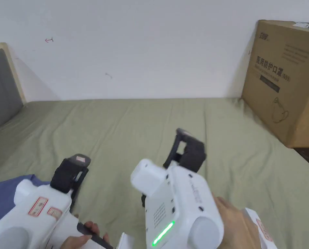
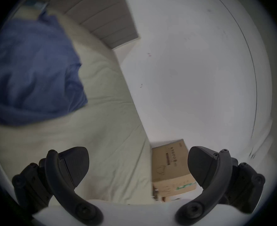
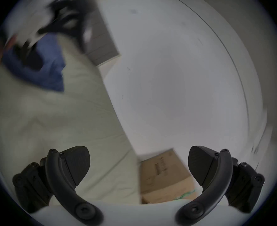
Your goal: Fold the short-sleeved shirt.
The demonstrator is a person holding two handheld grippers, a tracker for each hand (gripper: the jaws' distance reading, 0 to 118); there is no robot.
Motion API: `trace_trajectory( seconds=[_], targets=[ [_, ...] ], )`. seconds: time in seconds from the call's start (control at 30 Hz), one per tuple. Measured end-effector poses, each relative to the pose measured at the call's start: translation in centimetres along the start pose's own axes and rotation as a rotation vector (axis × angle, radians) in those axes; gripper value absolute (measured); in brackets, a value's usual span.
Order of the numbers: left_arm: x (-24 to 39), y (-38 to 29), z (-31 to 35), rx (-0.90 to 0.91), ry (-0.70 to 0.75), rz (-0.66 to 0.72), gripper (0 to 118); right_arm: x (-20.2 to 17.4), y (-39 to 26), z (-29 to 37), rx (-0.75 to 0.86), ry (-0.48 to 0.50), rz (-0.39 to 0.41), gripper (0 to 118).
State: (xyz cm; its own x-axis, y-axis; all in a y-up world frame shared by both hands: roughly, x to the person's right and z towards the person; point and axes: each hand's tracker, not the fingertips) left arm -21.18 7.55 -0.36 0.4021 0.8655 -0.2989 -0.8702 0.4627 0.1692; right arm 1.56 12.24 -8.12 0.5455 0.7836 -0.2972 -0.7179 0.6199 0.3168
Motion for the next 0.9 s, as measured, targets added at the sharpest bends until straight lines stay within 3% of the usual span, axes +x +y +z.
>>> trace_trajectory(
  seconds=[0.07, 0.17, 0.23, 0.27, 0.33, 0.5, 0.57, 0.77, 0.8, 0.83, 0.87, 0.9],
  targets=[
    [3.1, 0.3, 0.1, 0.016, 0.003, -0.234, 118, 3.0, 0.0, -0.6, -0.063, -0.002, -0.288, 118],
    [8.2, -1.0, 1.3, 0.119, 0.022, -0.756, 118, 7.4, -2.3, -1.8, -0.252, 0.033, -0.776, 118],
    [10.4, -3.0, 2.3, 0.172, 0.047, -1.052, 118, 8.0, -4.7, -2.0, -0.324, 0.018, -0.939, 118],
    [10.8, -3.7, 2.3, 0.168, 0.063, -1.154, 118, 8.4, -6.0, -2.2, -0.363, -0.030, -0.957, 118],
    [11.0, -4.9, 2.3, 0.079, 0.078, -1.267, 118, 7.3, -7.6, -1.4, -0.330, -0.027, -0.961, 118],
    [10.2, -5.1, 2.6, 0.091, 0.069, -1.132, 118, 5.8, -6.7, 0.3, -0.243, -0.057, -0.984, 118],
    [10.4, -4.3, 2.8, 0.083, 0.048, -1.069, 118, 6.0, -5.8, 0.2, -0.188, -0.055, -0.936, 118],
    [11.3, -4.1, 2.7, 0.095, 0.199, -1.182, 118, 5.8, -4.2, 1.0, -0.087, -0.167, -0.772, 118],
    [11.2, -4.2, 2.8, 0.098, 0.193, -1.179, 114, 5.9, -4.2, 1.3, -0.093, -0.181, -0.748, 117],
    [11.0, -4.3, 3.1, 0.098, 0.179, -1.186, 102, 5.8, -4.2, 1.5, -0.080, -0.171, -0.742, 117],
    [11.0, -4.5, 3.3, 0.104, 0.167, -1.187, 83, 5.6, -4.2, 1.6, -0.080, -0.176, -0.734, 114],
    [10.9, -4.6, 3.4, 0.109, 0.165, -1.183, 56, 5.5, -4.1, 1.5, -0.094, -0.183, -0.721, 105]
  ],
)
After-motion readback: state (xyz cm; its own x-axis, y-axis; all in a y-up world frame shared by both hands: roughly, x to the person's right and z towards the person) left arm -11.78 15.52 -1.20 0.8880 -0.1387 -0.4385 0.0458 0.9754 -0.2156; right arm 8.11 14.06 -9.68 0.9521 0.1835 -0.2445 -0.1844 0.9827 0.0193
